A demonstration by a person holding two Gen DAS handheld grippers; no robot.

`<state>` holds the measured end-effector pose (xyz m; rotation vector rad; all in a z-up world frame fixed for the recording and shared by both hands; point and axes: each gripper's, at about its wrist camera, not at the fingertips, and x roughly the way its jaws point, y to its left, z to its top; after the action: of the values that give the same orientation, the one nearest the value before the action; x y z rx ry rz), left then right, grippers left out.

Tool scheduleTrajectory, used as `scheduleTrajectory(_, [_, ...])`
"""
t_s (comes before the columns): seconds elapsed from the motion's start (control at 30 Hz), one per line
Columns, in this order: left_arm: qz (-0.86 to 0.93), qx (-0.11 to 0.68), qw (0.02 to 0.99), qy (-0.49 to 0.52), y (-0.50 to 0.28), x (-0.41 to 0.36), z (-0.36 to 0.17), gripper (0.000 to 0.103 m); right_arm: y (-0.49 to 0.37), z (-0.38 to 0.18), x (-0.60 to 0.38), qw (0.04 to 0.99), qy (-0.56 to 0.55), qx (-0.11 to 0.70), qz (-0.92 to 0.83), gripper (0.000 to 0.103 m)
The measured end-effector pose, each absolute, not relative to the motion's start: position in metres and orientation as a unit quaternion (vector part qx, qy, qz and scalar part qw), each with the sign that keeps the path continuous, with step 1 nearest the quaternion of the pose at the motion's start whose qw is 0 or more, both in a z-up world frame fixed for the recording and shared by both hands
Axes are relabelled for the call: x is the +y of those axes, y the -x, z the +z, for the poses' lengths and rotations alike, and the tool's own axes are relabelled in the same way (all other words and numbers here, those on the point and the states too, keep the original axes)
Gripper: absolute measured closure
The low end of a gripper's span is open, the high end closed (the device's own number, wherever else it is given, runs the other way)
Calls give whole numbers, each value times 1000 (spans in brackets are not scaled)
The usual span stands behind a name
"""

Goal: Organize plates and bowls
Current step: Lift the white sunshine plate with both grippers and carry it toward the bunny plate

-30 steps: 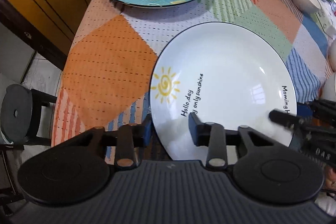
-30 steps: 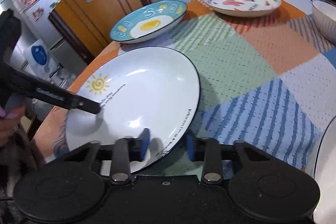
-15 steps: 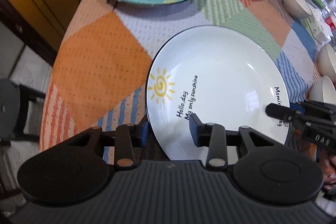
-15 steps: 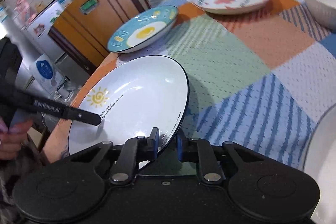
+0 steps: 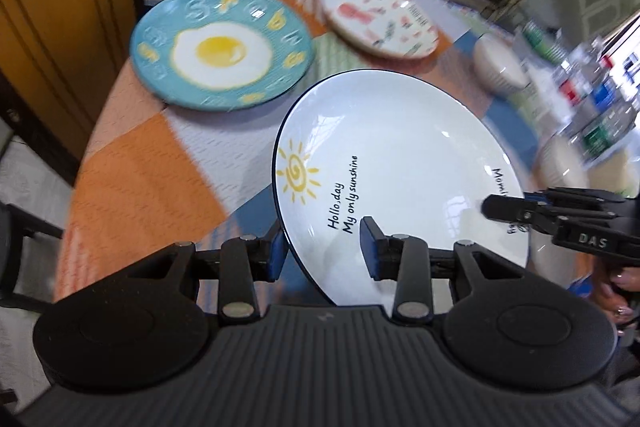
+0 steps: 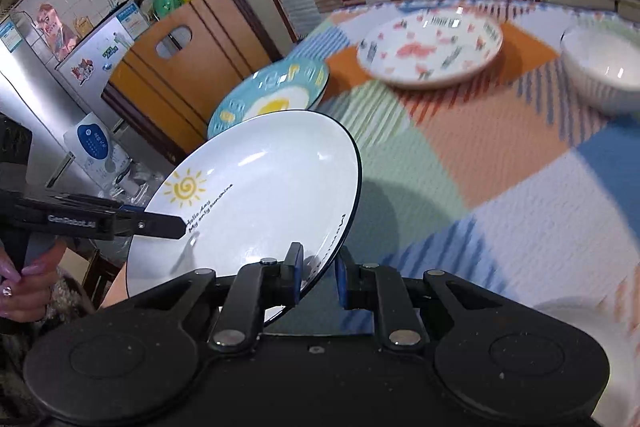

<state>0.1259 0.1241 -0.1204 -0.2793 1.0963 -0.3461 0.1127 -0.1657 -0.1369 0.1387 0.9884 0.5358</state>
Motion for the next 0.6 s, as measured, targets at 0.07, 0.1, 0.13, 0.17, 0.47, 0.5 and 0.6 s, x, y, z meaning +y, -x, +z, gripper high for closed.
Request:
scheduleTrajectory(0.07, [-170,509,836,117,-135,108,-115,68,-125,-128,-178,846,-68,465,250,82])
scheduleTrajectory(0.1, [-172,510,835,114,-140,101,-115,68,-131,-124,-184,848,-63,464,249,82])
scheduleTrajectory(0.13, [-175,512,833,117,-145,94,-115,68,-136,-121,-189,850,-59,462,246,82])
scheduleTrajectory(0.17, [-178,513,831,120,-151,88,-117,68,-142,-119,-194,853,-53,459,243,82])
scheduleTrajectory(0.47, [-198,533,814,121,-189,38,-147,68,-198,-128,-241,846,-35,476,237,82])
scheduleTrajectory(0.5, [-198,535,813,116,-191,33,-151,68,-203,-132,-244,844,-33,480,238,82])
scheduleTrajectory(0.6, [-191,541,813,96,-198,19,-161,67,-212,-143,-247,841,-12,484,239,82])
